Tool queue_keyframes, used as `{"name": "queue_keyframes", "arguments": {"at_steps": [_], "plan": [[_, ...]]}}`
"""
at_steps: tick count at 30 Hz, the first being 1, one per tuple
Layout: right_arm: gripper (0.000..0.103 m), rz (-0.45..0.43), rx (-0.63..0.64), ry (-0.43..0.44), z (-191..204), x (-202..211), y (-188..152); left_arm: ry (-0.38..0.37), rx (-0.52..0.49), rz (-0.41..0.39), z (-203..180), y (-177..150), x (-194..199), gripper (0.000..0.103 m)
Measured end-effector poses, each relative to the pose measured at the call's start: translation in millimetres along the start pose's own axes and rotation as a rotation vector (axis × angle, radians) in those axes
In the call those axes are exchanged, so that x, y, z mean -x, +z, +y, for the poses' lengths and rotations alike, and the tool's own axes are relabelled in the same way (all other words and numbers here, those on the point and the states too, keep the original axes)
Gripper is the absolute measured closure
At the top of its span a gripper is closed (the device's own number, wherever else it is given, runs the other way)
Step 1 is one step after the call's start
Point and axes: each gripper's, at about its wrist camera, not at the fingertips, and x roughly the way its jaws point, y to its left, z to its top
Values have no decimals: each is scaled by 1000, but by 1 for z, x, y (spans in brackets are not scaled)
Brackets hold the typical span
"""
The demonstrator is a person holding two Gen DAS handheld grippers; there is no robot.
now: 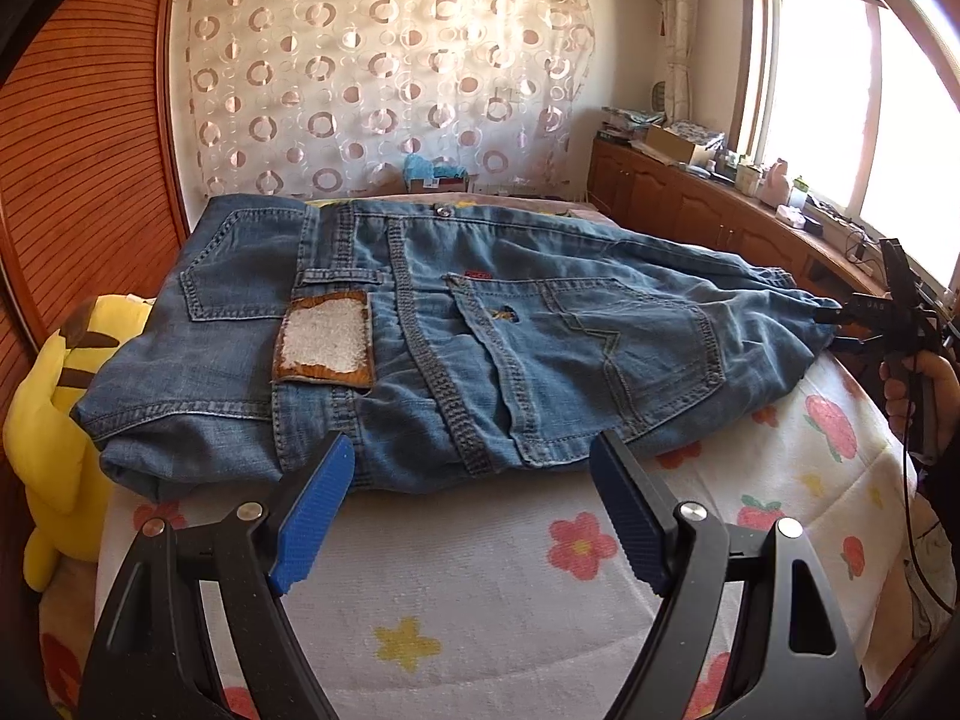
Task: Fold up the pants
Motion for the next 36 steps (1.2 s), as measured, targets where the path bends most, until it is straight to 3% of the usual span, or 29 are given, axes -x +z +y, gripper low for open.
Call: {"name": "queue_keyframes", "arguments": {"at_steps": [2, 4, 6, 9, 16, 24, 32, 36], "plan": [[28, -9, -2, -16, -2, -3, 5, 6, 9, 4, 5, 0, -1, 22], [37, -26, 14, -56, 0, -5, 6, 13, 16, 7, 10, -1, -2, 22], [53, -44, 31, -91, 5, -6, 5, 24, 24, 9, 16, -1, -3, 22], [68, -64, 68, -129, 13, -11, 0, 35, 42, 15, 26, -2, -5, 22], [71, -93, 147, -183, 26, -19, -11, 57, 76, 33, 55, -1, -8, 22], [71, -94, 159, -198, 53, -19, -15, 11, 79, 76, 61, 0, -22, 62], [71, -96, 149, -184, 49, -15, -13, 55, 55, 109, 61, 0, -35, 62], [71, -96, 149, -182, 49, -15, -14, 65, 51, 102, 61, -3, -34, 55]]}}
